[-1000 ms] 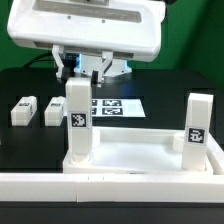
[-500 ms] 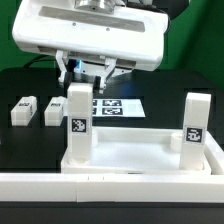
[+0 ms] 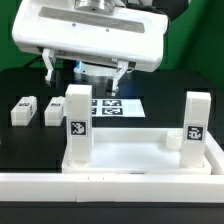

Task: Assemble desk

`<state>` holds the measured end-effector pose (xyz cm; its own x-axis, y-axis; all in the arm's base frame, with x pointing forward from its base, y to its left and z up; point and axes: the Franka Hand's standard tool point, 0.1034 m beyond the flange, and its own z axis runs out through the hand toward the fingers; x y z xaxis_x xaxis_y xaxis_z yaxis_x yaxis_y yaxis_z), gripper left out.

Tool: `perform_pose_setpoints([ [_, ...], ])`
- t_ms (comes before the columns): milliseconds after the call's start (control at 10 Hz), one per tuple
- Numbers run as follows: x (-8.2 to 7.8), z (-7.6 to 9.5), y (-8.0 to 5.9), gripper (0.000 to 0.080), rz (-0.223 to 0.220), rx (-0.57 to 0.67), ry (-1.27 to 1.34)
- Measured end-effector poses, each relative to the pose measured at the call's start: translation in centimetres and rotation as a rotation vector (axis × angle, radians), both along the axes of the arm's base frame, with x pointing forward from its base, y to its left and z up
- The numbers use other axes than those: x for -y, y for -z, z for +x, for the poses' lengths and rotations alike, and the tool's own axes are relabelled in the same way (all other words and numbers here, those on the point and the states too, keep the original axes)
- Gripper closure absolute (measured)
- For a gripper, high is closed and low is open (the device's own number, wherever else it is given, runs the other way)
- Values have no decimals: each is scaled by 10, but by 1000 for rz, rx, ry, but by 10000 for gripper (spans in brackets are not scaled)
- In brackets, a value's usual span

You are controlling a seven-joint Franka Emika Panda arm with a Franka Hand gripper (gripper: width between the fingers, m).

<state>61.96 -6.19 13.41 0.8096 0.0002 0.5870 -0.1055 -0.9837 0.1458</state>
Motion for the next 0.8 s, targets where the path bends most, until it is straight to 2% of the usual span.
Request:
perform_pose_setpoints([
  [400,0,0,1,151,3,-9,-1],
  [500,-1,0,1,151,35,-64,2],
  [700,-12,2,-6,151,153,-247,10],
  [800,-14,6,-8,151,173,-283,9],
])
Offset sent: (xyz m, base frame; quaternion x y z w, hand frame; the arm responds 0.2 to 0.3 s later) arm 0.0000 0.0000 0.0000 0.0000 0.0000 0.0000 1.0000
